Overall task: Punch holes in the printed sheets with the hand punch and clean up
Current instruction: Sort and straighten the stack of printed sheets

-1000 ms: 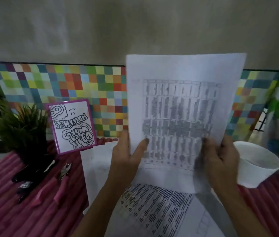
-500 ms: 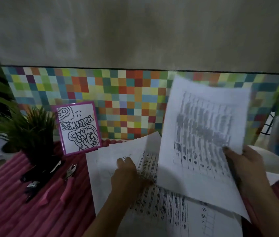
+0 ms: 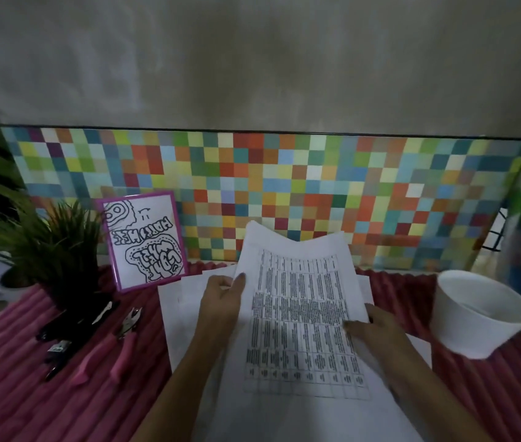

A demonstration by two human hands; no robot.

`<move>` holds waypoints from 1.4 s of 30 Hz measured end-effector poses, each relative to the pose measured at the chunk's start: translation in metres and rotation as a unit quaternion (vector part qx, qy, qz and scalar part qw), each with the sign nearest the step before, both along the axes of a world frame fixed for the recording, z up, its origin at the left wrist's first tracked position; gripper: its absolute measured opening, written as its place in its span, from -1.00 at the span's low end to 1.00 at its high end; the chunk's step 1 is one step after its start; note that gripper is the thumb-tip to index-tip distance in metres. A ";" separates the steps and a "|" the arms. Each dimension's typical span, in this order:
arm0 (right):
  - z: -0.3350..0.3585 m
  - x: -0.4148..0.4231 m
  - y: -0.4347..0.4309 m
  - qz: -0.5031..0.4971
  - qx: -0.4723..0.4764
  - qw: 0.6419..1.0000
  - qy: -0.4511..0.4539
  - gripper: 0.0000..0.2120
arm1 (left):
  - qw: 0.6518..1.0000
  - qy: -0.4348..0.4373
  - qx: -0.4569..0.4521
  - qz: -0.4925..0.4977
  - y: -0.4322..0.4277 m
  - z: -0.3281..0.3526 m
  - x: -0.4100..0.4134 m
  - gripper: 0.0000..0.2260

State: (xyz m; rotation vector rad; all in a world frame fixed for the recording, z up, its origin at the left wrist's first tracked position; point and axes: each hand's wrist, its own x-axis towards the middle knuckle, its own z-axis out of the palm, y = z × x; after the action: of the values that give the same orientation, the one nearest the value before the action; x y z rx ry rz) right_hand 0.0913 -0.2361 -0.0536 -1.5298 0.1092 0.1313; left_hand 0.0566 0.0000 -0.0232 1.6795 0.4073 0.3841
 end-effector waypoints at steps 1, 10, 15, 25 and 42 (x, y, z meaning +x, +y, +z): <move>-0.002 -0.001 0.003 -0.003 0.004 1.000 -0.009 -0.74 | 1.000 -0.004 0.016 -0.020 -0.001 -0.001 -0.001 -0.76; 0.016 0.003 -0.013 -0.033 0.052 0.992 -0.108 -0.41 | 0.964 -0.209 -0.063 -0.155 -0.011 0.017 -0.009 -0.58; 0.047 -0.008 -0.033 -0.035 -0.013 0.986 -0.163 -0.71 | 0.994 -0.063 0.020 -0.088 -0.022 0.017 -0.014 -0.86; 0.034 0.000 -0.068 0.088 -0.343 0.926 -0.130 -0.78 | 0.868 0.206 0.451 -0.030 0.003 -0.006 -0.020 -0.30; 0.041 -0.015 -0.043 0.115 -0.169 0.971 -0.128 -0.71 | 0.933 -0.162 0.123 -0.298 0.032 0.034 -0.022 -0.61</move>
State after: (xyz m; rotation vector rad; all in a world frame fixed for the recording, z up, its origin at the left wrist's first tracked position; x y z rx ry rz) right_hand 0.0760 -0.2791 -0.0130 -1.8838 -0.2646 0.1008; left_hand 0.0350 0.0322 0.0107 1.8436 -0.4104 0.2551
